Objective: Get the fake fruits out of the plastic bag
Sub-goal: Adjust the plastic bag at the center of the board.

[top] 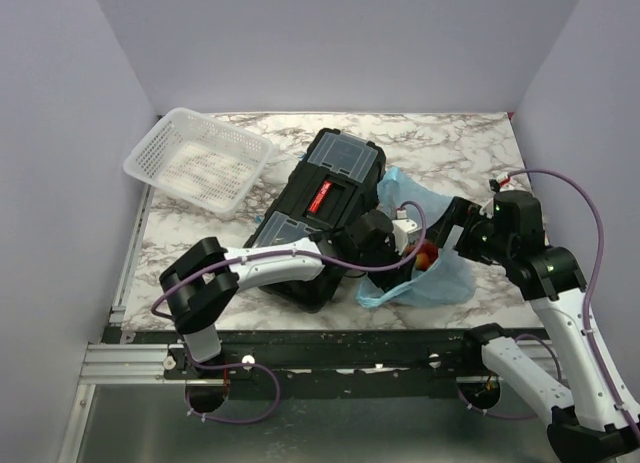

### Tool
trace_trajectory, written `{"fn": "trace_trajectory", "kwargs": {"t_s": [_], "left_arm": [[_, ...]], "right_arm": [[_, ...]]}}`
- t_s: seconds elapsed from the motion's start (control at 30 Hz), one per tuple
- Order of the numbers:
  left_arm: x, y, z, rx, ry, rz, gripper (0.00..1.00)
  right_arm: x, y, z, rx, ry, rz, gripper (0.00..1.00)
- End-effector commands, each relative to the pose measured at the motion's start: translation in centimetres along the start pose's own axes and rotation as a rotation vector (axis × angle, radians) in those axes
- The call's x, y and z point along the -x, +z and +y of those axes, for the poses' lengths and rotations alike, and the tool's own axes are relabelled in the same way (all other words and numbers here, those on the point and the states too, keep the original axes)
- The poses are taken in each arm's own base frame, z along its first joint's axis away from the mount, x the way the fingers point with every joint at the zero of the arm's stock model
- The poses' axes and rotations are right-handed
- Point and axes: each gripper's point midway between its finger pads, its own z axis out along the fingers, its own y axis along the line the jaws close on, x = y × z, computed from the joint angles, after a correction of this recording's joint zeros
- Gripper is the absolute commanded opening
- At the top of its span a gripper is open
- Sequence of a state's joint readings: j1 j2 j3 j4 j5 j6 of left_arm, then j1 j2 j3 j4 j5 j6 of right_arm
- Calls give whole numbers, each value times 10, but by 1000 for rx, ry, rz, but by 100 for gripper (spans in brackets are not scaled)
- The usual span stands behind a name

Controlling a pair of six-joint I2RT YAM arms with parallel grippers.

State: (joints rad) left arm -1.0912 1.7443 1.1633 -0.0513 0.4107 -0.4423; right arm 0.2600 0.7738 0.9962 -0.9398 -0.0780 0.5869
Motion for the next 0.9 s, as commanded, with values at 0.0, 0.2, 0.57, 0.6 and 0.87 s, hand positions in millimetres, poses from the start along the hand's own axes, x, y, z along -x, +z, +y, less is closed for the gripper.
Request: {"fn": "trace_trajectory", "kwargs": {"t_s": [0.0,0.2,0.57,0.6,0.87], "left_arm": [[24,-31,-20,-8,73,-94,57],[41,-60,-43,-53,124,-176,61],[35,-85,-68,-190,220,-317,64],[34,-85,-69,-190,226,-317,64],[32,-79,-86,-226,294,-260,64]], "right_arm": [[26,-1,19,76,-94,-75,100],[39,-5,29,107,-174,-96,95],[44,11,53,202,-384,48,100],[46,15,48,174,-384,44,100],[46,42,17,-39,-409,35,100]]}}
